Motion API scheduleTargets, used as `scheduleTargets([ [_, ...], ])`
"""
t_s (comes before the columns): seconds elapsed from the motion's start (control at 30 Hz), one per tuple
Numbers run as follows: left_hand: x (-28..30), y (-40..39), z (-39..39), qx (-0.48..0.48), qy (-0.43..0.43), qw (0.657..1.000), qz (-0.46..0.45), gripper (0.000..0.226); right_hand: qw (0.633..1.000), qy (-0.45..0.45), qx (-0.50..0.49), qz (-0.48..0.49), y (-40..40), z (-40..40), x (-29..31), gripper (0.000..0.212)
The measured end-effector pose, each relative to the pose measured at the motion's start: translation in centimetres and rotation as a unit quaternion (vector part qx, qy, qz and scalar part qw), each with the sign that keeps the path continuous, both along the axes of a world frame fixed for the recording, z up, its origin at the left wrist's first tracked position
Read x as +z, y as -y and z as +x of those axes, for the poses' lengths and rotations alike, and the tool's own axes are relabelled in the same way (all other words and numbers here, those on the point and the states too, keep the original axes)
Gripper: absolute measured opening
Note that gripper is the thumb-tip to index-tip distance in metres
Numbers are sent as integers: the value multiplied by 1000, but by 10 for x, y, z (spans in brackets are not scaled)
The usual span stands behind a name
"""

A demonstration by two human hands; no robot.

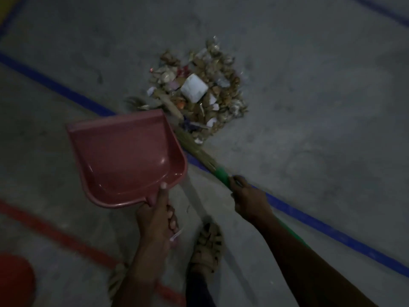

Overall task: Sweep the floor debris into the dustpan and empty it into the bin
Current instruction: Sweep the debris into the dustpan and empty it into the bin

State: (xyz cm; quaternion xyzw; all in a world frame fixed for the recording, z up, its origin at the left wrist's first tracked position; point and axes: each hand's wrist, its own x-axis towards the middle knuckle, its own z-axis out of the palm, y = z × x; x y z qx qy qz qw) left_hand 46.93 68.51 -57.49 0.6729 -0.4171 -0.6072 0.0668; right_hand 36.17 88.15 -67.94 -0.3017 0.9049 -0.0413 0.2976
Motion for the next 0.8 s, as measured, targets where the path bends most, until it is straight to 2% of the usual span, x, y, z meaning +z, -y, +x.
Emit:
scheduleTargets([
  [0.13, 7, -13, -39, -16, -18, 1000, 3, 46, 995, -5, -41, -95, -23, -40, 14, 51],
  [0.23, 2, -16, -61, -25, -26, 999, 17, 47, 988, -27, -92, -119, -34, -68, 12, 53],
  [0.4, -12, -7, -99, -37, 4, 999, 19, 50, 978, -52, -185, -86, -34, -115, -4, 54],
  [0.67, -35, 16, -153, -70, 22, 997, 24, 46, 954, -8, -298, -16, -14, -177, -25, 55],
  [0.8, -44, 17, -156, -92, 29, 995, 25, 46, 968, 65, -243, -23, -3, -184, -37, 55],
])
